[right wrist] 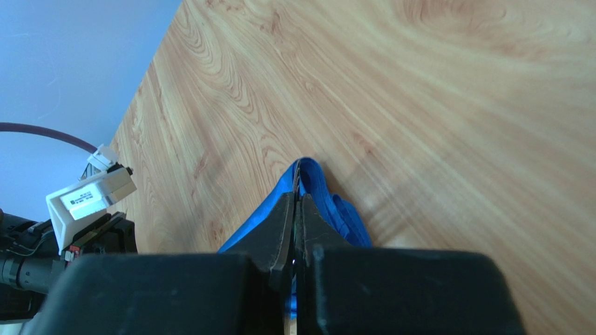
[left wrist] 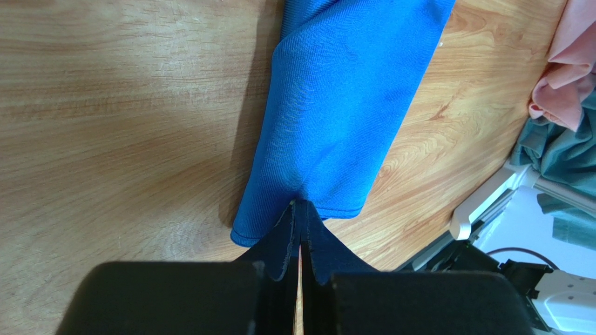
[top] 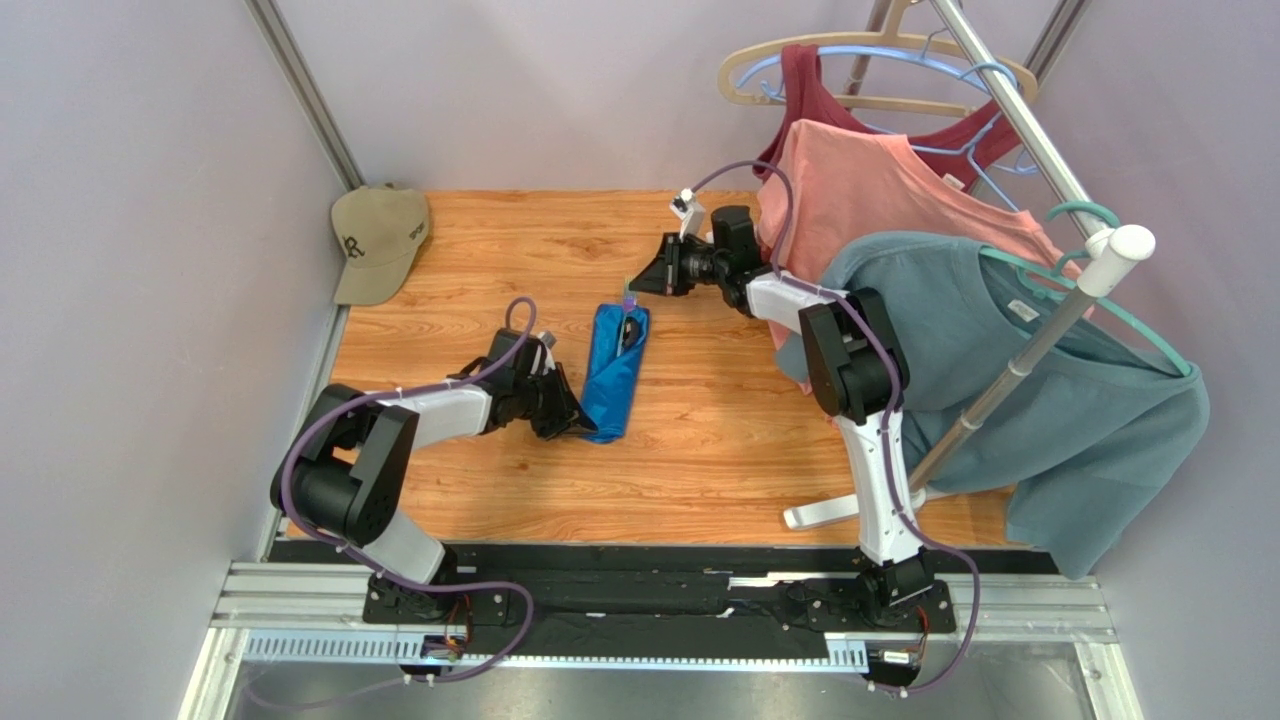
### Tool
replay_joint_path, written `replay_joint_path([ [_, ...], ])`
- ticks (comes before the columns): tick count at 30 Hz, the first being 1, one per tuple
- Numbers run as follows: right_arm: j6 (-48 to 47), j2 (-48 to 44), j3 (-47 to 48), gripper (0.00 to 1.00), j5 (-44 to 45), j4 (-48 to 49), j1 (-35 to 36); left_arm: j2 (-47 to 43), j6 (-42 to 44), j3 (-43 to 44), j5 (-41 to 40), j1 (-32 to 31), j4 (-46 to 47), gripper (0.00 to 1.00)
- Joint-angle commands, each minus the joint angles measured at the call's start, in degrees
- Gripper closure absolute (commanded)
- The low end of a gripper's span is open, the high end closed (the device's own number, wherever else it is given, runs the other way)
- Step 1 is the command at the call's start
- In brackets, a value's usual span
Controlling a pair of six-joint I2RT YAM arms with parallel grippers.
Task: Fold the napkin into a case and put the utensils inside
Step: Insert the fork into the folded napkin.
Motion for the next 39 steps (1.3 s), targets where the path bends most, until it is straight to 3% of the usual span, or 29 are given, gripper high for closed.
replay_joint_path([
  [1,1.3,-5.2,-2.7,1.0,-1.3,4.9,2.0,0.4,0.0,-1.0,-1.0,0.0,1.1,1.0],
  [32,6.4,-5.2,-11.7,1.0,0.2,10.0,6.6,-0.4,-0.5,-1.4,-0.7,0.1,1.4,1.0],
  [39,5.2,-6.5,-12.7,0.95,3.5,8.4,6.5,-2.4,-0.1,-1.5,-1.7,0.1,0.6,1.0],
])
